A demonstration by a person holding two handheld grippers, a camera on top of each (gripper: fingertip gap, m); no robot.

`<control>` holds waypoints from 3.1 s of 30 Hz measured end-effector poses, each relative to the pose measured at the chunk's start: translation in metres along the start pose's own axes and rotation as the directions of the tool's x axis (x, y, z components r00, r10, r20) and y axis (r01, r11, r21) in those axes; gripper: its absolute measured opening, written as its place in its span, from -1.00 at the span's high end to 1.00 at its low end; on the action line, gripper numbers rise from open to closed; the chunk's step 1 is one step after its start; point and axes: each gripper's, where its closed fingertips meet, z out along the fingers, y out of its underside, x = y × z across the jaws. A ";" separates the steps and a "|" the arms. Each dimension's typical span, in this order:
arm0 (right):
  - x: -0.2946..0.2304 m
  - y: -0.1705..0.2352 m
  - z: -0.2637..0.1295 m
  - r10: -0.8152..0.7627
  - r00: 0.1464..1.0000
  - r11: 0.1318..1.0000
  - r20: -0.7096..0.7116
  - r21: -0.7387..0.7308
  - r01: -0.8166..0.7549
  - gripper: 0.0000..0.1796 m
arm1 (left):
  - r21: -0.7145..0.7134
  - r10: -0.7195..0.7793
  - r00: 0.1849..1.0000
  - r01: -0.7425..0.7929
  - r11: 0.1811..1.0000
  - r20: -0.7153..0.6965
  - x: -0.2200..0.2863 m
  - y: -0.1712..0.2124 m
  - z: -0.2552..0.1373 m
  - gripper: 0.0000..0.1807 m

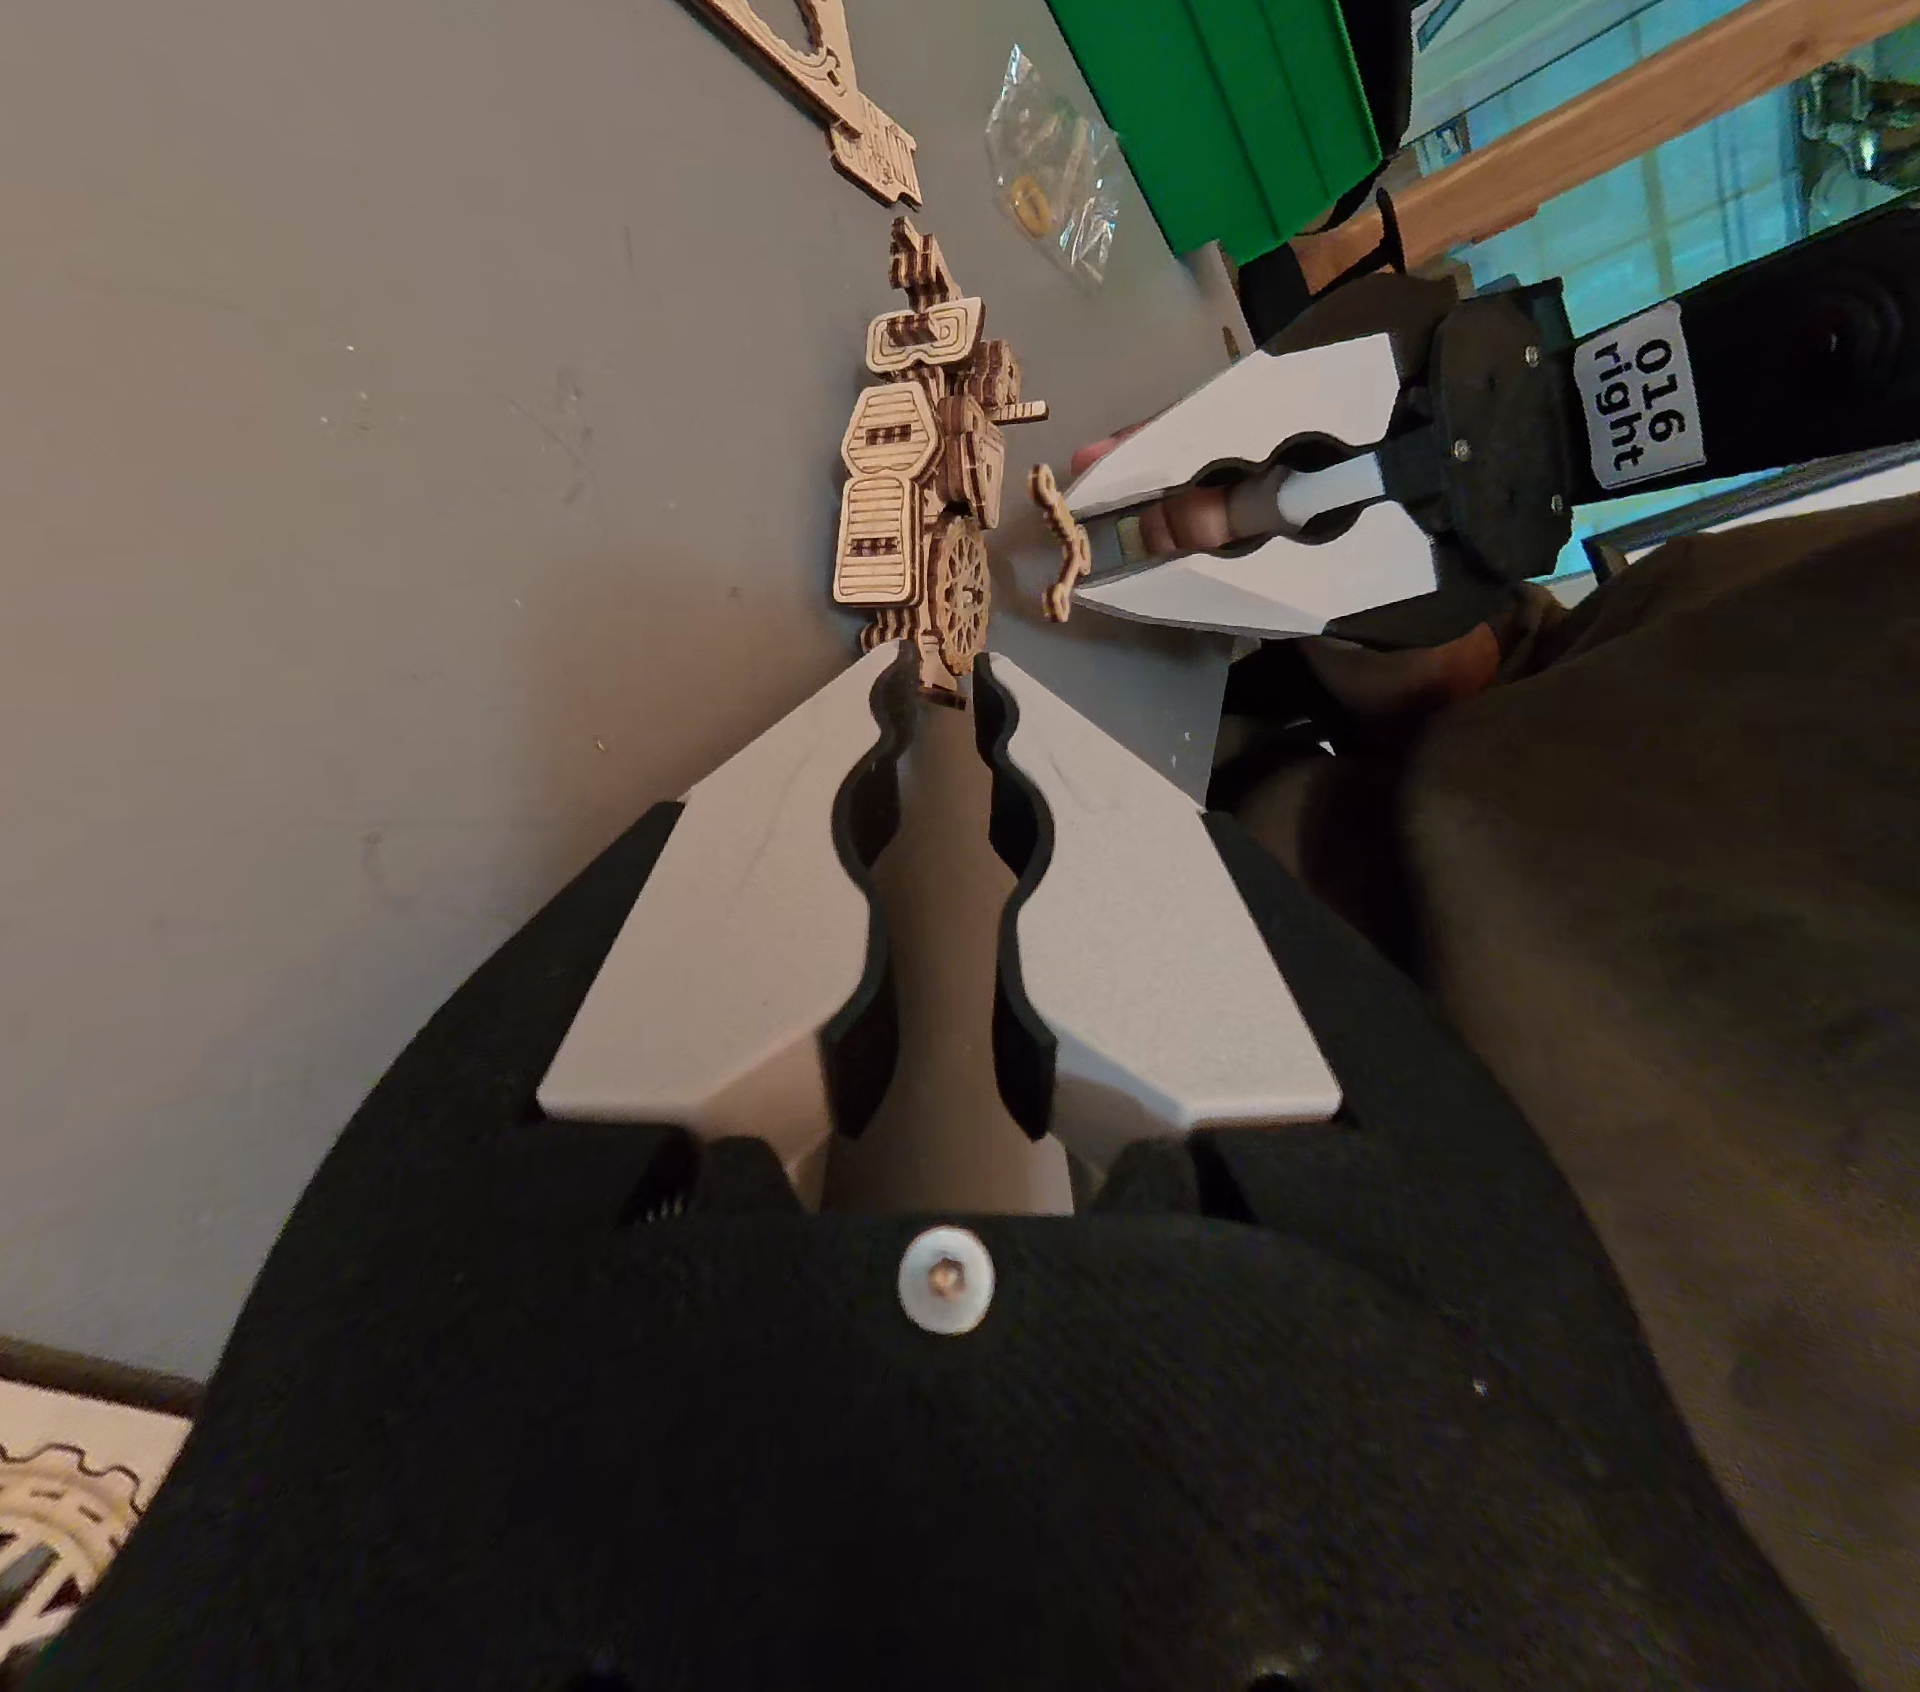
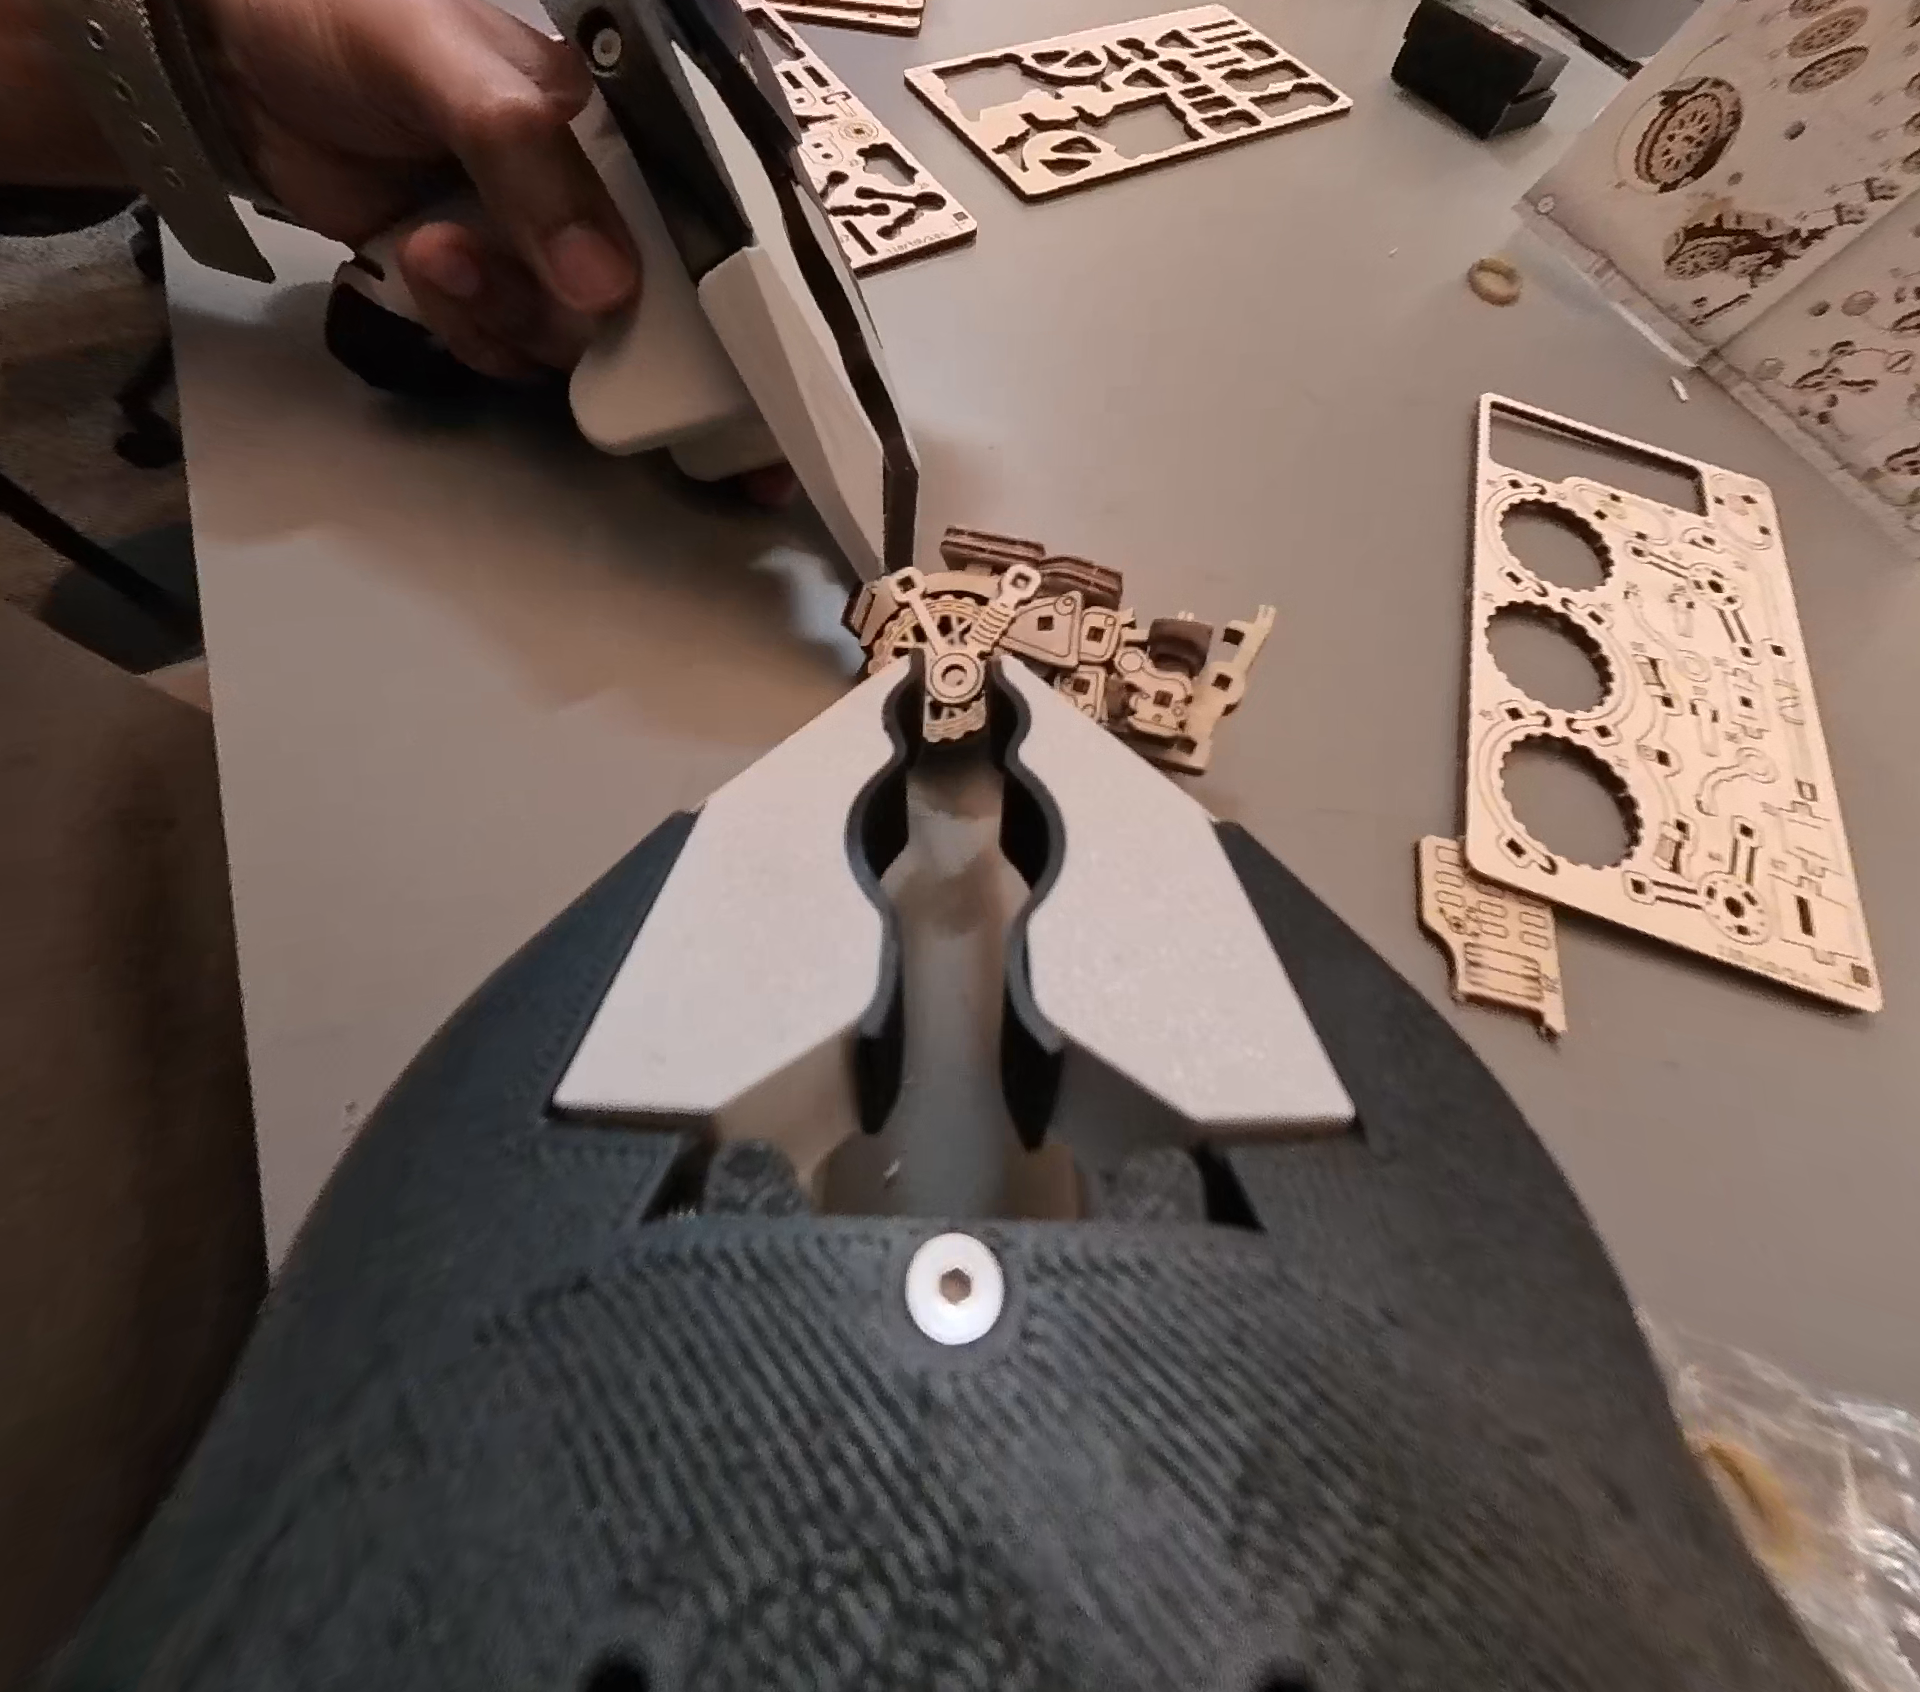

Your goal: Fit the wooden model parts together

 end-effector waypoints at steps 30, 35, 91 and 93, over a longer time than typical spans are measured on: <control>0.008 -0.001 -0.006 0.246 0.956 0.968 0.157 0.008 -0.251 0.90 | 0.019 -0.038 0.999 0.039 0.999 -0.031 -0.001 -0.005 -0.002 0.94; 0.008 0.000 -0.005 0.260 0.952 0.965 0.161 0.002 -0.264 0.90 | 0.019 -0.041 0.999 0.042 0.999 -0.034 -0.001 -0.005 -0.002 0.94; 0.017 -0.002 -0.007 0.368 0.907 0.926 0.204 0.005 -0.376 0.90 | 0.022 -0.094 0.993 0.096 0.995 -0.076 -0.001 -0.008 -0.004 0.95; 0.017 -0.002 -0.006 0.368 0.907 0.926 0.205 0.005 -0.377 0.90 | 0.022 -0.094 0.993 0.096 0.995 -0.076 -0.001 -0.008 -0.004 0.95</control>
